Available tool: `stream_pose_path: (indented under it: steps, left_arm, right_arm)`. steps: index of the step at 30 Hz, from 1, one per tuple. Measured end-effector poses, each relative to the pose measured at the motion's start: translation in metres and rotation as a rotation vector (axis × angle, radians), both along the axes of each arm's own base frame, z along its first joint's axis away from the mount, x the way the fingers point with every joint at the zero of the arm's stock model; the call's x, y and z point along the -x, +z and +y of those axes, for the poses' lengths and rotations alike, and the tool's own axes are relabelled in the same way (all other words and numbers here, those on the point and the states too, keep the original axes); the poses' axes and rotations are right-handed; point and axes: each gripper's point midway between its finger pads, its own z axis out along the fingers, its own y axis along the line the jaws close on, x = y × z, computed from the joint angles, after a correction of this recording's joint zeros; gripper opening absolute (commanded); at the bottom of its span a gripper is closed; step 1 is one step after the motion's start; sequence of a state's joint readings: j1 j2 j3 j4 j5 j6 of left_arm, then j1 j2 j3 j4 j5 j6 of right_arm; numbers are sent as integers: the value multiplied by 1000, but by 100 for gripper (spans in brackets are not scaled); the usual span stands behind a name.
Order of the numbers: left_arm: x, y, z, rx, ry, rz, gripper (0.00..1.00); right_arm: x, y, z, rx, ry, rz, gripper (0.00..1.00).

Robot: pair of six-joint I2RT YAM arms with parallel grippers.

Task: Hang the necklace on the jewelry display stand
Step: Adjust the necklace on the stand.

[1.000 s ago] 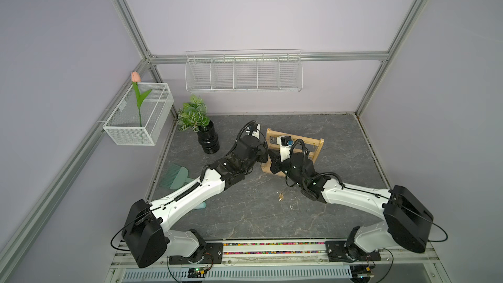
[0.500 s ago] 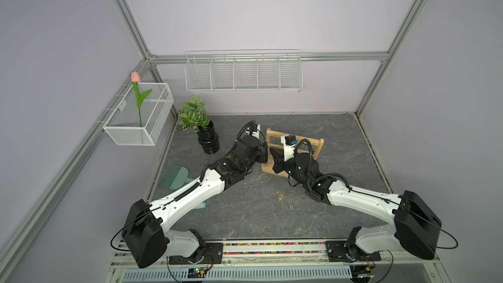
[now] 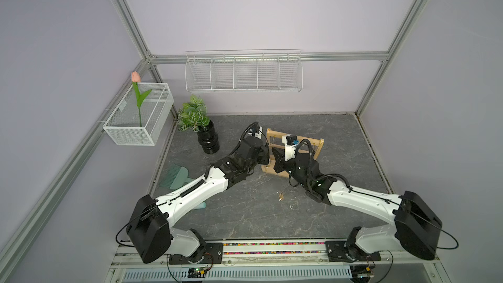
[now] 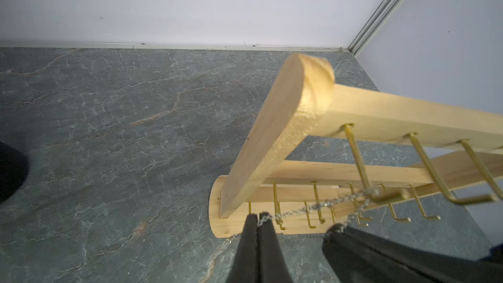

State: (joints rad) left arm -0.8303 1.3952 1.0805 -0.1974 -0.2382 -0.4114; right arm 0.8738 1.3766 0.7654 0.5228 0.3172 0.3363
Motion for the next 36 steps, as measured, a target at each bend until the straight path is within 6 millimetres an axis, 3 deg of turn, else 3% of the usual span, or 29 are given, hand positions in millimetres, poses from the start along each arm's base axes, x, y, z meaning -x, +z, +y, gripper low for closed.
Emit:
stream_pose_path:
  steps: [36]
  left_arm:
    - [-6,-16,-10,-1,-2,26,0]
  right_arm:
    - [-11,-7,-10,6,-70,-9,7]
